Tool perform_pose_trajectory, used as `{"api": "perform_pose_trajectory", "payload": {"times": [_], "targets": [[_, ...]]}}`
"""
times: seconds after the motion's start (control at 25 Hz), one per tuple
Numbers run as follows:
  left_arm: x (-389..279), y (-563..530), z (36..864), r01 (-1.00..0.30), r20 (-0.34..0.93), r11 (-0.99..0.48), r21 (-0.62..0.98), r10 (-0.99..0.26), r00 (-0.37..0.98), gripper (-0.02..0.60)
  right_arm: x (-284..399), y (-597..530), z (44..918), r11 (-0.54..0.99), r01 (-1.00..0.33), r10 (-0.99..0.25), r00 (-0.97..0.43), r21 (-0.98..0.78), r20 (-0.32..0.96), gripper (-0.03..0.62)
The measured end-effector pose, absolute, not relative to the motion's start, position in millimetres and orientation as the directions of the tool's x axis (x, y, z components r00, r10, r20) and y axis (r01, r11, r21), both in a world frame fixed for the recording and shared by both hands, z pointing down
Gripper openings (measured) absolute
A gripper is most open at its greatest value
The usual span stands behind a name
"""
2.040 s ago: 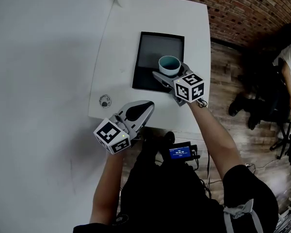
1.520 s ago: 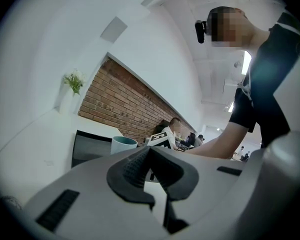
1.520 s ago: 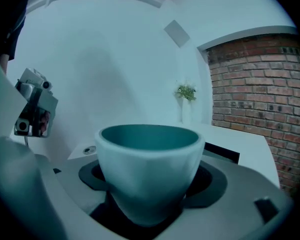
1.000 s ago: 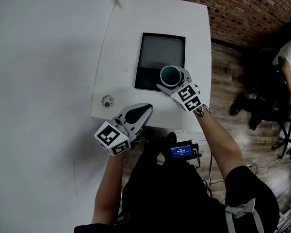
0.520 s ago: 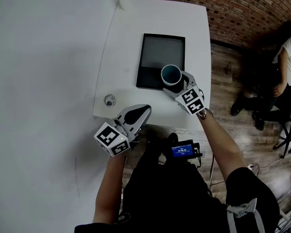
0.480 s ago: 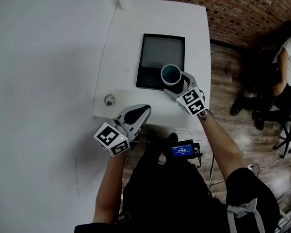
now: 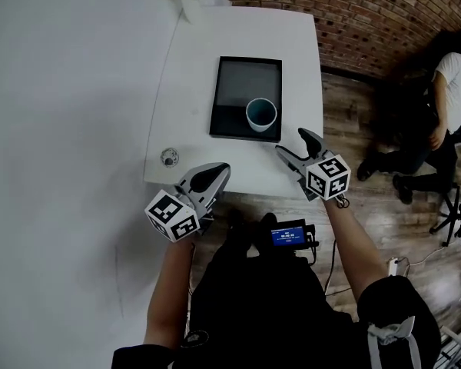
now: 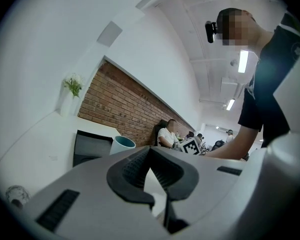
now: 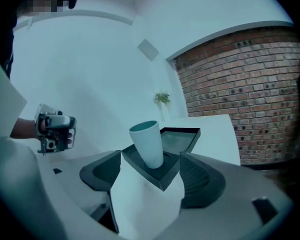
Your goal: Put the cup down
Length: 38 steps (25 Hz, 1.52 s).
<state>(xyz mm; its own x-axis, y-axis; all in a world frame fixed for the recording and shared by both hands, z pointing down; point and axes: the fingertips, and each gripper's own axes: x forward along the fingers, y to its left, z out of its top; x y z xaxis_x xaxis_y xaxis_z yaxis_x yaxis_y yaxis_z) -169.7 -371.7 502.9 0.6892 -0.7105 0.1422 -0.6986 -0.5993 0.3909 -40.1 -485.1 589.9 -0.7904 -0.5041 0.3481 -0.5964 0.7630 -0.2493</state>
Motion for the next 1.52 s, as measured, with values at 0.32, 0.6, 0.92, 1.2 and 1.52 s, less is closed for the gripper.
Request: {"api": "perform_pose_trajectory", "payload": {"times": [0.32, 0.6, 0.92, 1.2, 1.52], "targets": [[-160.5, -369.9, 485.8, -0.68, 0.102, -0.63, 0.375, -0.701, 0.705, 0.008, -22.7, -448.8, 523.1, 0.753, -0.561, -0.533, -0.826, -0.344, 0.182, 0.128], [-141.2, -363.4, 457.3, -0.634, 0.042, -0.69, 0.349, -0.665, 0.746, 0.008, -26.3, -412.5, 470.4, 0.794, -0.489, -0.487, -0.867, -0.36, 0.103, 0.015], [-135.6, -356.1, 445.3, -0.59, -0.011, -0.724, 0.356, -0.635, 0.772, 0.008, -26.1, -388.8, 459.5, 0.792, -0.489, -0.493, -0.866, -0.366, 0.089, 0.014], [-131.1, -352.6, 447.8, -0.587, 0.003, -0.725, 0.359, -0.628, 0.778, 0.008, -9.9, -389.7, 467.2, 0.756, -0.526, -0.536, -0.839, -0.389, 0.094, 0.014], [-132.6, -353.3, 446.3, -0.585, 0.009, -0.728, 0.357, -0.623, 0.782, 0.008, -14.9, -396.2, 464.8, 0.754, -0.542, -0.549, -0.83, -0.372, 0.097, 0.014]]}}
